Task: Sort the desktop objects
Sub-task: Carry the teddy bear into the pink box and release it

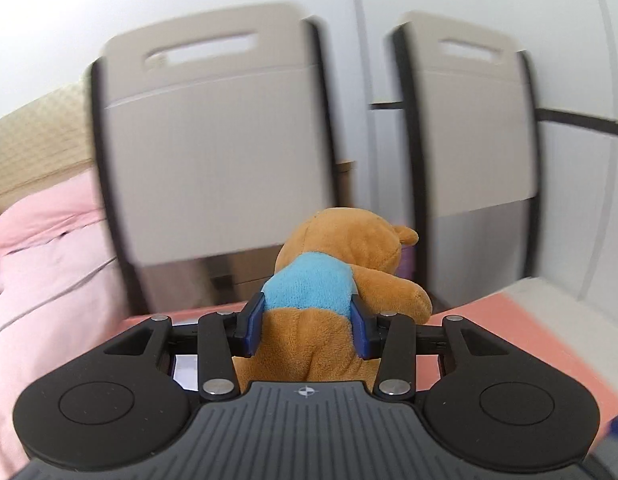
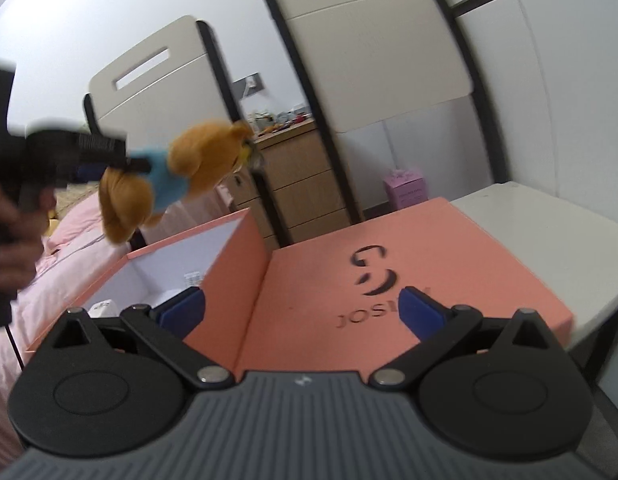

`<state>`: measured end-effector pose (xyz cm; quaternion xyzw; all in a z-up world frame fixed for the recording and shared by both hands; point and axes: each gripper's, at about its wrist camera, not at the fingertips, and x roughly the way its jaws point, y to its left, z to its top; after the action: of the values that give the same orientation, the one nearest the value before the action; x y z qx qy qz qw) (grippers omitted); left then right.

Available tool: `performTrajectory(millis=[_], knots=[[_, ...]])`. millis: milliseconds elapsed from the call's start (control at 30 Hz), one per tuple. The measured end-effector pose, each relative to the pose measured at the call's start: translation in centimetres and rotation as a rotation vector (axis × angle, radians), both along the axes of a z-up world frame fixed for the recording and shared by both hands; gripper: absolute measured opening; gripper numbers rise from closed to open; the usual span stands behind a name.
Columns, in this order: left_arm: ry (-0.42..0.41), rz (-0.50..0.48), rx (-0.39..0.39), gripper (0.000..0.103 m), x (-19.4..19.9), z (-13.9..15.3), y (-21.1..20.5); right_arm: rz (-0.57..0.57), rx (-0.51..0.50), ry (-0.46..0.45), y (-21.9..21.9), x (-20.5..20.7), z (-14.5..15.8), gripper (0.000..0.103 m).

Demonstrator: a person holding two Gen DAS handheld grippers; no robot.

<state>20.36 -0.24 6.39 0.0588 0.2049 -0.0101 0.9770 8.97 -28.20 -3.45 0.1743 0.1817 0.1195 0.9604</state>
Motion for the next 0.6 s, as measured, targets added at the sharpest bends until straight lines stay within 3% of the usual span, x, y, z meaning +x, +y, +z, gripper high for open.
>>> performTrajectory(millis=[67,200,367,600], knots=[[0.024,0.037,-0.022,0.047,0.5,-1.8,2.2,0.012,-0.008,0.000,0.8,0.6,-0.1,0.103],[0.073,0.089,0.011,0.047,2.2,-5.0,4.1,-0.004,0.013,-0.051,1.4,1.9,-0.3,0.103],[0.144,0.104,-0.057,0.048,3.0,-5.6,5.7,-0.038,0.057,-0.090,1.5,3.8,-0.6,0.103],[0.176,0.115,-0.059,0.055,2.3,-7.5,5.0,-0.027,0.049,-0.069,2.9,6.0,-1.2,0.103]])
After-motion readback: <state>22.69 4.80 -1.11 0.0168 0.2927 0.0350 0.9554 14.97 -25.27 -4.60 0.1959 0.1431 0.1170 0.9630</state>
